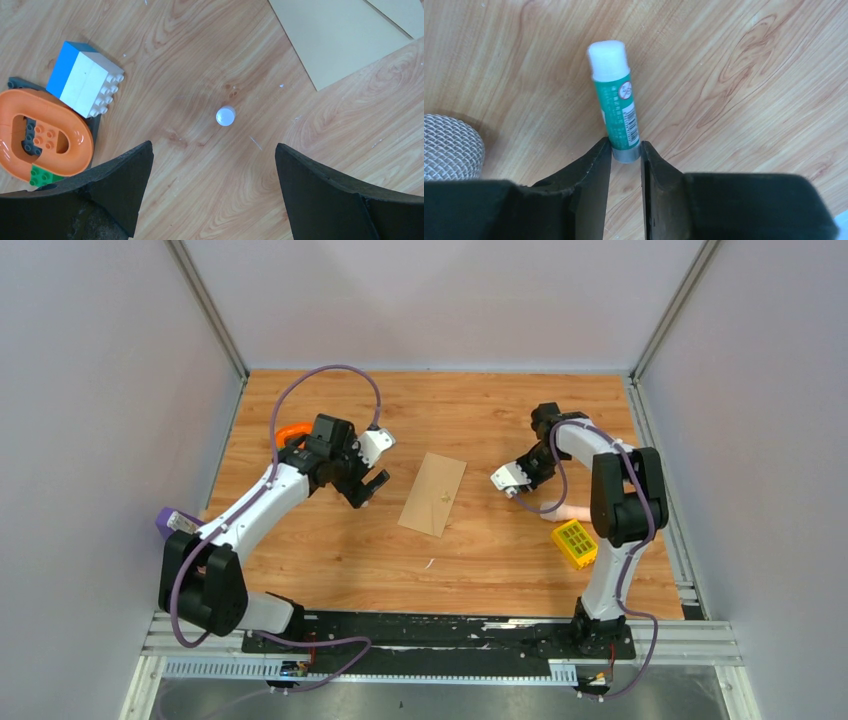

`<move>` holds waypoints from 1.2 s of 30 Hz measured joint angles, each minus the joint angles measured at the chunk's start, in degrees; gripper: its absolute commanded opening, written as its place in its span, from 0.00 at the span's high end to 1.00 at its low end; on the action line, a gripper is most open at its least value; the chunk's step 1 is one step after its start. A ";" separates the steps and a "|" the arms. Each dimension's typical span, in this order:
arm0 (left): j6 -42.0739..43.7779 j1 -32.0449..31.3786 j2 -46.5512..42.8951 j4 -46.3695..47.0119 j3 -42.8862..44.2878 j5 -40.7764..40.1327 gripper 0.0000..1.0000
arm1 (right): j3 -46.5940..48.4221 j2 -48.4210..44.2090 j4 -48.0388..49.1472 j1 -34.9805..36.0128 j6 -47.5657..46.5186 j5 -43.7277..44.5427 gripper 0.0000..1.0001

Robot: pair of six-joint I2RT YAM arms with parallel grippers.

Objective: Place the letter into the envelope and seal it
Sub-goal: Screw the solid glue.

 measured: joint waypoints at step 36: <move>-34.21 -2.38 20.59 0.37 32.22 31.36 0.00 | -10.03 -28.85 16.20 14.99 39.21 -7.76 1.00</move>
